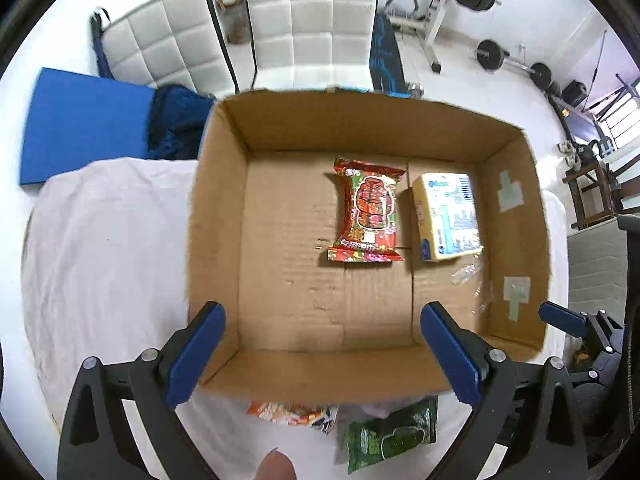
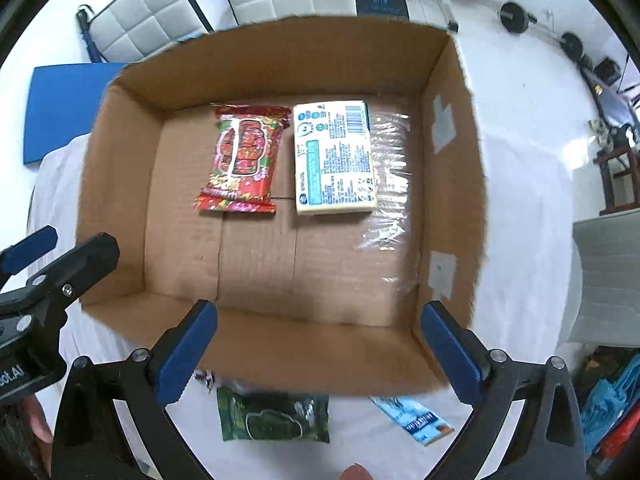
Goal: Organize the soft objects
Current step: 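Grasp the green pack with the right tool while the left tool grasps the orange seed bag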
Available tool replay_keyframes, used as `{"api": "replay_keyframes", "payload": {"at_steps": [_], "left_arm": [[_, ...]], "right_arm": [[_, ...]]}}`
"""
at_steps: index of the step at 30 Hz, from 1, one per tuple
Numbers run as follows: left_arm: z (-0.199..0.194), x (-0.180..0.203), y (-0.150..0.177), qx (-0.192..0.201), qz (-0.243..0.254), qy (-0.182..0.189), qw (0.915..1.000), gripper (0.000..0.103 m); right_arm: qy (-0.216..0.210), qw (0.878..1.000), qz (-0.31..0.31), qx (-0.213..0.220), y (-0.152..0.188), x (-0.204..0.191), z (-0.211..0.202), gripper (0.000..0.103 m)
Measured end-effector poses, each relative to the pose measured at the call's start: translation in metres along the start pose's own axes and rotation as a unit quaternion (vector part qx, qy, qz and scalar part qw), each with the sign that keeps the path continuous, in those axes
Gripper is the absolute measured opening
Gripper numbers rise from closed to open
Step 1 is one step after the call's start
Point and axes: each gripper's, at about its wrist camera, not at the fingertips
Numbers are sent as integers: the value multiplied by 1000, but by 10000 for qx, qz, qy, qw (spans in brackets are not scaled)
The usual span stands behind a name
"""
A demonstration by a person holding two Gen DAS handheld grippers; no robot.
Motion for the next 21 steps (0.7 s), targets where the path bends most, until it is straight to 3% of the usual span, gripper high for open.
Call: {"api": "replay_keyframes", "payload": {"at_steps": [7,11,15,18,21], "left_arm": [[-45,13,29,489,-81,-112,9987,100],[-60,11,56,460,-335,-61,9984,100],[-45,3,95,83,-648,-90,9978,100],[-18,-6,126,-337,-871,-20,9956,100],[10,-14,157,-763,-981,-167,9921,100]], "right_arm": [[-267,9993,15,269,31,15,-41,103],[-475,9986,177,159,57,24,-52,103],[-485,9987,89,-144,88,28,-34,103],[-320,9965,-579,-520,110,14,-3,103],[155,9818,-1615,-984,132,-4,36,103]]}}
Point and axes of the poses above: each gripper's, at about its wrist camera, not at the fingertips, and z roughly the way its jaws point, x to its right, y to its underside, and after that the axes turned 9 degrees about z, right-handed
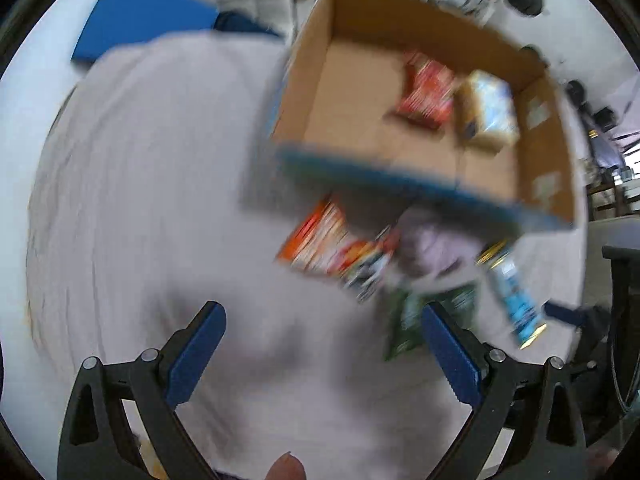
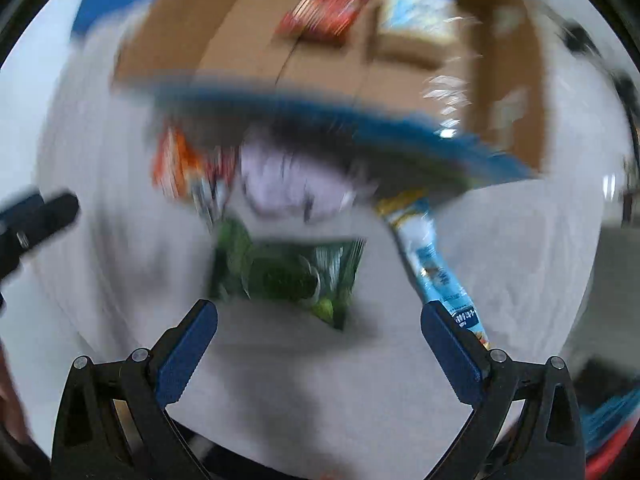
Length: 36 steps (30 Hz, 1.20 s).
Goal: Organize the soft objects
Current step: 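Grasp the green pack with the right tool while the left tool grasps the orange seed bag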
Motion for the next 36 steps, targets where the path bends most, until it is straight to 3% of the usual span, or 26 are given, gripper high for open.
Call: {"api": "replay_keyframes", "payload": {"at_steps": [3,7,9,11,13,16,20,24,27,30,31,32,33,36], "left_arm": [[28,-14,19,-339,-199,-87,9992,100],[52,-29,37,-639,-505,-88,9966,100],[60,-36,43,-743,-670,-56,9950,100],[67,-41,46,-811,-839,-16,9932,100],[72,-45,46,-868,-1051,116,9906,100],[81,-50,43,-950,-1537,572,9819,100],[101,-52,26,-1038,-2218,1306,9607,100],[119,-46,2,-1055,-2546,1651,9470,100],[132,-39,-16,-1108,-2527,1641,9471,100],[142,-35,-25,-1115,-2468,1632,9487,95],[143,-34,-27,-1094,-2441,1665,9491,89],[144,-33,-28,-1074,-2402,1652,9505,74],[145,-31,-29,-1073,-2310,1614,9534,68],[143,-19,-35,-1122,-1705,1290,9704,51]], "right_arm": [[540,9950,-825,-181,3,-18,29,98],[809,9832,-1550,-528,3,-38,64,93],[901,9777,-1783,-645,2,-45,79,83],[994,9732,-1914,-794,2,-51,94,62],[1198,9710,-1930,-744,6,-54,101,59],[1069,9808,-1489,-667,11,-45,96,47],[644,9944,-340,-763,15,-10,79,39],[314,9934,964,-528,28,29,64,36],[-319,9878,1430,-530,40,43,62,37],[-819,9867,1199,-725,48,46,61,40],[-783,9893,1035,-660,50,46,57,45],[-675,9924,859,-568,50,44,52,51],[-500,9955,650,-470,48,43,46,53],[-196,9994,24,-273,43,40,29,56]]}}
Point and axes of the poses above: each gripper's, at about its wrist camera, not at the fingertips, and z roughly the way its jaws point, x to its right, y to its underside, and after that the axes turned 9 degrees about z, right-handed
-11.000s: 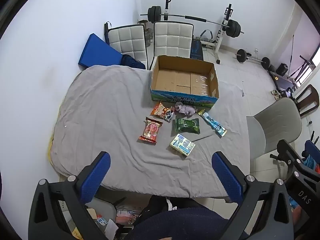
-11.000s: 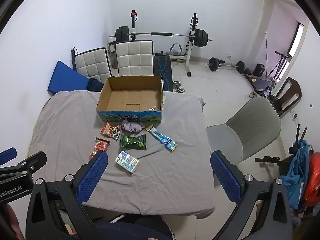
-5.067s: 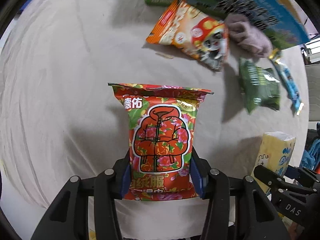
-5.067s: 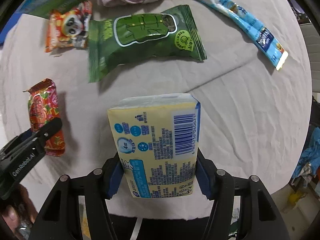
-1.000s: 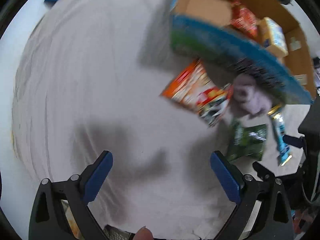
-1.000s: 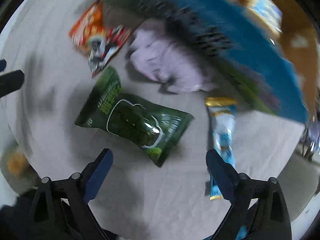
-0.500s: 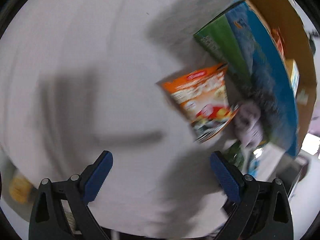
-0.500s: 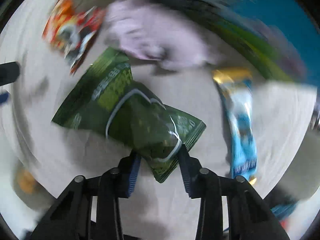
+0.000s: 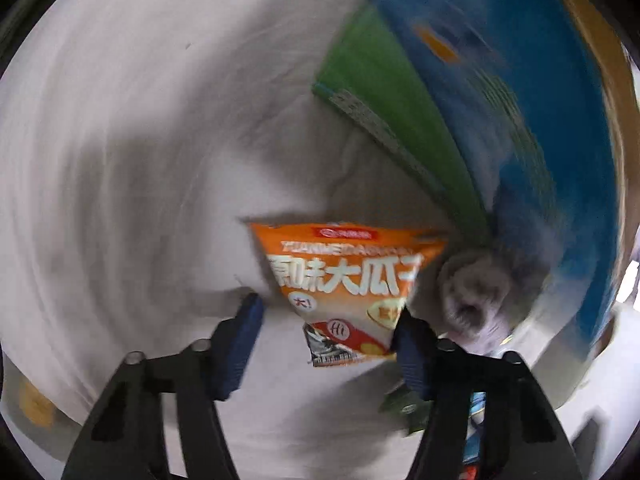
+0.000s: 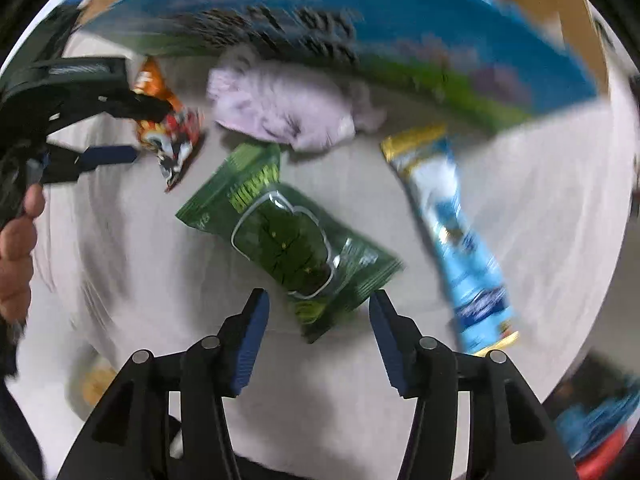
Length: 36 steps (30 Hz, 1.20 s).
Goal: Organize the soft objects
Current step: 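Grasp the green pack with the right tool while the left tool grasps the orange seed bag, then lower the green pack and orange bag into the box and release both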
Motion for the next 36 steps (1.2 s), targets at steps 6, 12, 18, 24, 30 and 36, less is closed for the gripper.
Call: {"api": "replay_keyframes", "payload": {"at_steps": [6,12,18,24,30,36], "left_arm": [[-2,49,26,28,2115,-1939,9579,48],[21,56,34,-301,2296,-1818,9557,48],[30,34,37,-110,1413,-1075,9841,48],[43,52,82,-330,2185,-1526,9633,48],[50,33,84,-227,1752,-1281,9759,49],[42,22,96,-101,1748,-1423,9742,42]], "right_arm": [[193,9965,-804,-157,-24,-9,8,57],[121,9946,-944,-419,-36,-14,42,58],[-380,9974,412,-453,-28,15,41,47],[-860,9857,1312,-613,-10,38,32,51],[-799,9853,1410,-533,-3,40,41,69],[-460,9866,1543,-259,6,39,49,51]]}}
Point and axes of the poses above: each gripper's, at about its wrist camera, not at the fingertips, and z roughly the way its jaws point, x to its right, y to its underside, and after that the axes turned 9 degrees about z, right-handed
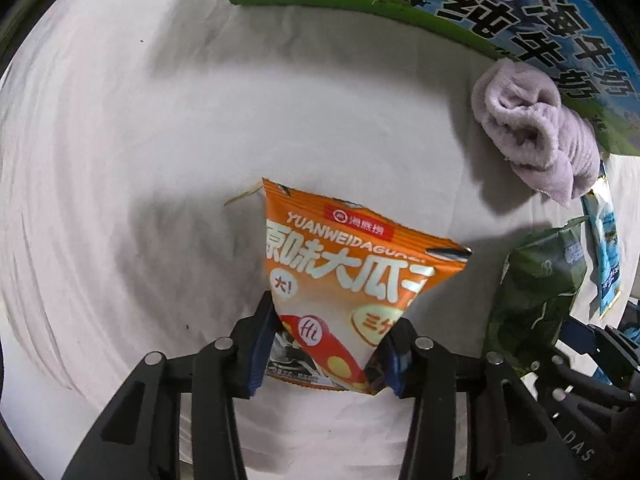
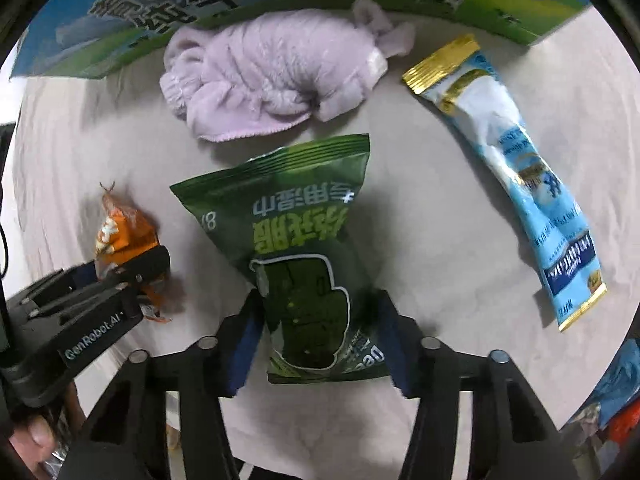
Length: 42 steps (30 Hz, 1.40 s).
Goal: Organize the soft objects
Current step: 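Lower the green pack and orange bag into the box and release both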
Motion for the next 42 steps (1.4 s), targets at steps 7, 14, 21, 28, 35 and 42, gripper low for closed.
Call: {"api": "replay_keyframes", "payload": {"at_steps": [7,14,21,28,35,42], "left_arm": [[-31,14,16,302,205,-99,9993,41],[-97,15,33,891,276,148,9955,41],[-182,19,25,1515,443,422,9866,41],[-239,21,-16,1826,532,249,9814,41],[-250,8,-82,1782,476,-31,9828,41],[-237,-23,-154,1388,349,98,9897,41]], "right_arm": [[-61,10000,-40,58,29,4,-21,40],[-627,9978,60,188,63,29,-76,39],[-1148,9914,168,612,65,36,-156,37],[-1538,9808,137,1188,43,39,-234,37],[-1652,9715,503,1621,-19,31,-256,37],[-1402,9704,1083,1639,-88,24,-243,37]]}}
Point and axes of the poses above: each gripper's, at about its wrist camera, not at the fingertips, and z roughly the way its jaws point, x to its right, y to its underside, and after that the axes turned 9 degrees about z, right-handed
